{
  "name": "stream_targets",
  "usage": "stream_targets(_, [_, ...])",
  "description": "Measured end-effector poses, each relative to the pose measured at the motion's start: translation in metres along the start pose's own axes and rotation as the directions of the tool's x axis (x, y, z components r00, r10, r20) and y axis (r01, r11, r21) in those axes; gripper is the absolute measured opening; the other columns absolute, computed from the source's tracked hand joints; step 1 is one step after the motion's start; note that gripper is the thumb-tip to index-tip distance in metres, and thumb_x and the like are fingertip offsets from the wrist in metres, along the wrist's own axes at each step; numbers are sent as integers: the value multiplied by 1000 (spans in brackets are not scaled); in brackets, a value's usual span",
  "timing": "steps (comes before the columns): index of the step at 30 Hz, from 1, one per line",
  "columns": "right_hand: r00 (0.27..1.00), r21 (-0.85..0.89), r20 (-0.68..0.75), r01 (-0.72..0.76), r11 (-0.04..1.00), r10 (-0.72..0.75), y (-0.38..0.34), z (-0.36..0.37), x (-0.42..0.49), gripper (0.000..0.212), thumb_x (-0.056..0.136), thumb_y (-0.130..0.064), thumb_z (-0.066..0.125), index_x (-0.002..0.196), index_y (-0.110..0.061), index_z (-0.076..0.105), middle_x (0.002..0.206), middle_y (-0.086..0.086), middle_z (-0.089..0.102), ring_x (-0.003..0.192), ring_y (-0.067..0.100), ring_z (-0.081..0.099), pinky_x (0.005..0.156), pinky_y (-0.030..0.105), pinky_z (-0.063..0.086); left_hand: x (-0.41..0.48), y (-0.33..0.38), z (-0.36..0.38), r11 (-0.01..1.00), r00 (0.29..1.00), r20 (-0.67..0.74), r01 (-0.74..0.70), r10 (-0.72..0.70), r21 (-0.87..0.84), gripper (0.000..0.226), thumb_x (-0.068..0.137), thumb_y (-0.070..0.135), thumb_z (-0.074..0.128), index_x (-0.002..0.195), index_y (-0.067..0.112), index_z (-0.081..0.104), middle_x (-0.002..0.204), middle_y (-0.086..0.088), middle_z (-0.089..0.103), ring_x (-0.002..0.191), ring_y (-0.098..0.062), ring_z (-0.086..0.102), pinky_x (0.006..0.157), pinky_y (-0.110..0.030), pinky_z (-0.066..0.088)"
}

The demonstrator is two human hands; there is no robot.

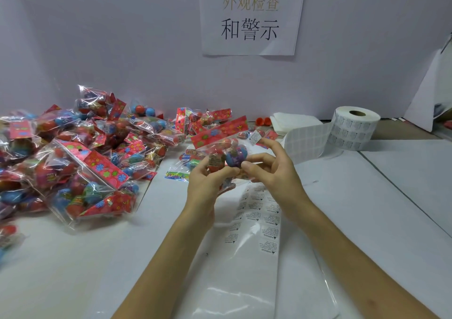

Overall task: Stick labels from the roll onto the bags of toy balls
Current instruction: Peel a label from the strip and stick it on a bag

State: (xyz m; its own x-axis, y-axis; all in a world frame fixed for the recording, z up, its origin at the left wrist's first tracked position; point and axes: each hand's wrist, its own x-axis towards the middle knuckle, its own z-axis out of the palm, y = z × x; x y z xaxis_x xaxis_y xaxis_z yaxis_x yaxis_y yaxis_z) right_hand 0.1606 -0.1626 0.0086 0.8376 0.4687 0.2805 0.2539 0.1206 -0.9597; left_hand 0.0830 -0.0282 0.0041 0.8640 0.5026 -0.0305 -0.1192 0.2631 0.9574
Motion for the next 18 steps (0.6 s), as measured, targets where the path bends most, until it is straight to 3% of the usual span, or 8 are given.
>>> stream_targets(4, [1000,-20,0,9,1000,-9,1,0,0,55,89,-9,76,131,-30,47,99,4,75,92,22,73,80,32,59,-2,1,0,998,999,35,-33,31,54,38,67,14,78,104,14,72,101,-18,75,91,-25,75,68,-26,56])
stream_targets(7, [1000,3,-9,2,1000,-2,1,-2,1,59,89,-5,75,136,-25,47,97,8,73,86,20,72,74,26,56,-4,1,3,998,994,105,-11,5,56,36,78,24,84,111,16,72,98,-6,79,92,-20,77,73,-30,57])
stream_targets(10, [1000,-20,16,7,1000,-6,0,-3,1,61,87,-2,75,134,-28,46,93,3,74,82,16,72,76,27,57,-4,1,5,998,998,61,20,-24,54,35,82,35,80,110,15,74,99,-8,79,94,-24,77,77,-36,58])
stream_targets(14, [999,-42,41,20,999,-18,-1,-4,0,63,87,1,75,136,-24,45,89,1,74,82,18,71,84,36,59,-5,1,4,999,1000,22,-6,6,37,19,84,24,81,97,13,74,98,-17,77,90,-30,76,70,-33,58])
stream_targets(18, [999,-45,31,12,999,-11,-2,-2,-1,62,88,-7,76,139,-23,44,98,0,74,97,19,70,96,44,54,-4,1,3,998,999,27,-35,34,57,7,89,10,73,87,16,74,75,-3,74,64,-16,71,60,-26,57])
